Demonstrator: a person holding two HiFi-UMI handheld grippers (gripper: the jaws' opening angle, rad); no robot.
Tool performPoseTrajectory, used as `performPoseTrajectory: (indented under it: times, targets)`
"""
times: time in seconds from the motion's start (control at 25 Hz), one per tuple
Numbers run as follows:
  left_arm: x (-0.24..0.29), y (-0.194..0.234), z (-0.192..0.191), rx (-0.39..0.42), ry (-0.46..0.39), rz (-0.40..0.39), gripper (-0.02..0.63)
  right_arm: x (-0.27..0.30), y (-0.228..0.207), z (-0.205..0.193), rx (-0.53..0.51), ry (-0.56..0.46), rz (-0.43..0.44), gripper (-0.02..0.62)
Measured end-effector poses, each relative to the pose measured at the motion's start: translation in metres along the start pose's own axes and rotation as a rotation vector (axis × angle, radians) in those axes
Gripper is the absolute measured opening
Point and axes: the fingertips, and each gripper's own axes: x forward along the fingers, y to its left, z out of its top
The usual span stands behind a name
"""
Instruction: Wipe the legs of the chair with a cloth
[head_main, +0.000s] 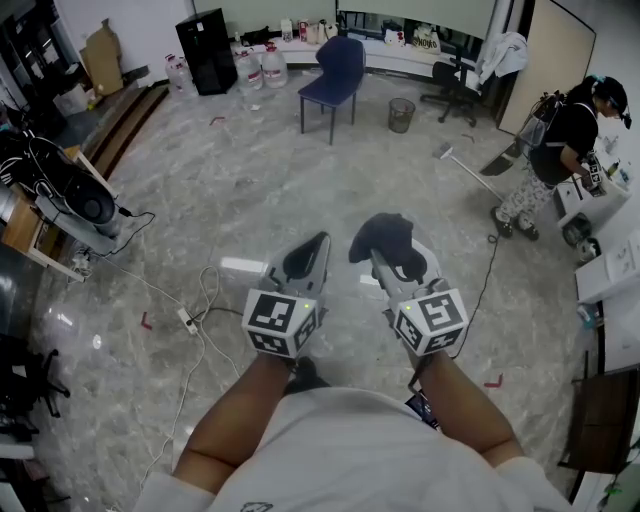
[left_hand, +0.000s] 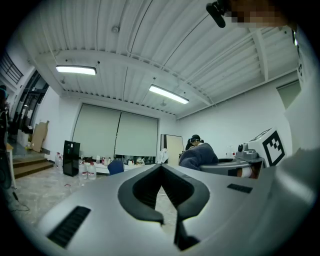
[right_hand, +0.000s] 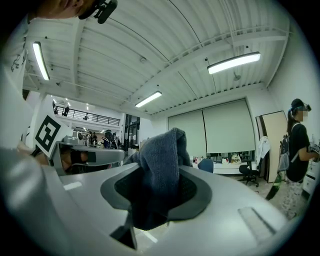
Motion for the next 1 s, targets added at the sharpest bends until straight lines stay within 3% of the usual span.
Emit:
performPoseTrajectory:
  times: [0.36, 0.64, 0.8, 1.0]
  targets:
    - [0.04, 0.123, 0.021, -0.017, -0.016, -0.072, 0.005, 0.133, 0.004, 0.016, 0.009, -0.013, -0.038, 0.133]
    - [0.106, 0.184, 0.03, -0.047, -0.021, -0.085, 0.005, 0.216, -0.032, 0.019, 0.045, -0.029, -0.025, 0.135]
    - [0.164, 0.213, 0.03, -0.051, -0.026, -0.074, 0.005, 0.268, -0.079, 0.011, 0.05, -0.03, -0.011, 0.135]
    - [0.27, 0.26, 0.025, -0.038, -0.012, -0.023, 0.005, 0.351, -0.17, 0.006, 0.057, -0.043, 0.019, 0.135]
